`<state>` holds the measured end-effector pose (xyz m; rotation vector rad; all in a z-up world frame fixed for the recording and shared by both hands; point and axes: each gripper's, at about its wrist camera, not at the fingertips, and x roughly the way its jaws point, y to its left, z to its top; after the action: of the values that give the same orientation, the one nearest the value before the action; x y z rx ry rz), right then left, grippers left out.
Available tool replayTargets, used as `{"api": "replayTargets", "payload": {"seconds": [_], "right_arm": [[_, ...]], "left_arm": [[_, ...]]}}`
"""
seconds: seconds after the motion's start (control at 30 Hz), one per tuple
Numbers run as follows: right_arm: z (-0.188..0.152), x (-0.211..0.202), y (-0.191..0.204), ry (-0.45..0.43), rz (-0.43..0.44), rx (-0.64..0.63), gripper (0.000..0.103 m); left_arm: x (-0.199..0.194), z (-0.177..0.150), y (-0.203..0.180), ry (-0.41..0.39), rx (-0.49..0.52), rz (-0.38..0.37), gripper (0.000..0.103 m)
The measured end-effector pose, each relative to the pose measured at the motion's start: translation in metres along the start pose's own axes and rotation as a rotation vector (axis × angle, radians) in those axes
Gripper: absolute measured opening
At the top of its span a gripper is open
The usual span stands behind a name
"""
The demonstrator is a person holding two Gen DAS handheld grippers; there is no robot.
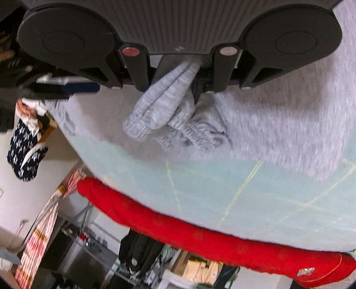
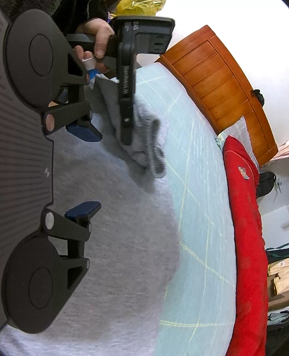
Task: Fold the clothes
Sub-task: 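Carry the sweatpants with the left tool and lay them on the grey blanket, then open the left tool while the right tool grasps the sweatpants waistband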
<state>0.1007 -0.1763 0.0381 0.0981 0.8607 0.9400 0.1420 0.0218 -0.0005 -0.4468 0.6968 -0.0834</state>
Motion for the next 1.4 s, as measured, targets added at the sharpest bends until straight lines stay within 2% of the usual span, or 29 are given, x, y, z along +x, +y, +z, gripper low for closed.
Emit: {"api": "replayTargets", "payload": {"seconds": [0.07, 0.13, 0.27, 0.33, 0.4, 0.47, 0.5, 0.57, 0.7, 0.73, 0.9, 1.0, 1.07, 1.2, 1.4], "right_arm": [[-0.002, -0.002, -0.003, 0.003, -0.004, 0.004, 0.064], [-0.002, -0.002, -0.006, 0.002, -0.010, 0.011, 0.066], [0.001, -0.001, -0.007, 0.001, -0.019, 0.015, 0.070], [0.004, 0.001, -0.006, 0.001, -0.025, 0.009, 0.072], [0.010, 0.001, -0.003, -0.008, -0.031, -0.002, 0.074], [0.019, -0.001, 0.003, -0.027, -0.042, -0.023, 0.078], [0.024, -0.002, 0.006, -0.039, -0.046, -0.033, 0.079], [0.033, -0.004, 0.012, -0.070, -0.049, -0.055, 0.080], [0.049, 0.001, 0.027, -0.102, -0.036, -0.075, 0.083], [0.052, 0.004, 0.032, -0.104, -0.032, -0.078, 0.083], [0.057, 0.037, 0.066, -0.070, 0.027, -0.117, 0.082], [0.053, 0.061, 0.084, -0.025, 0.110, -0.119, 0.082], [0.048, 0.077, 0.092, 0.021, 0.116, -0.124, 0.082], [0.032, 0.084, 0.101, 0.098, 0.093, -0.110, 0.082], [0.016, 0.065, 0.094, 0.108, 0.102, 0.027, 0.082]], "left_arm": [[0.003, 0.001, -0.003, 0.004, 0.009, 0.002, 0.015], [0.012, 0.001, -0.003, 0.042, 0.012, 0.008, 0.015], [0.014, -0.002, -0.003, 0.090, -0.004, -0.001, 0.027], [-0.001, -0.001, -0.002, 0.088, -0.012, -0.032, 0.033], [-0.024, 0.001, 0.000, 0.074, -0.006, -0.061, 0.044], [-0.057, 0.005, 0.006, 0.031, 0.011, -0.067, 0.052], [-0.073, 0.007, 0.012, 0.001, 0.021, -0.053, 0.057], [-0.102, 0.015, 0.028, -0.071, 0.042, 0.040, 0.062], [-0.125, 0.025, 0.073, -0.145, 0.006, 0.202, 0.062], [-0.125, 0.027, 0.081, -0.153, -0.004, 0.200, 0.062], [-0.100, 0.030, 0.103, -0.137, -0.004, 0.108, 0.062], [-0.078, 0.031, 0.111, -0.104, -0.004, 0.047, 0.062], [-0.064, 0.029, 0.113, -0.072, -0.013, 0.012, 0.062], [-0.053, 0.017, 0.110, -0.042, 0.024, -0.027, 0.062], [-0.041, 0.003, 0.126, 0.003, -0.016, -0.068, 0.062]]}}
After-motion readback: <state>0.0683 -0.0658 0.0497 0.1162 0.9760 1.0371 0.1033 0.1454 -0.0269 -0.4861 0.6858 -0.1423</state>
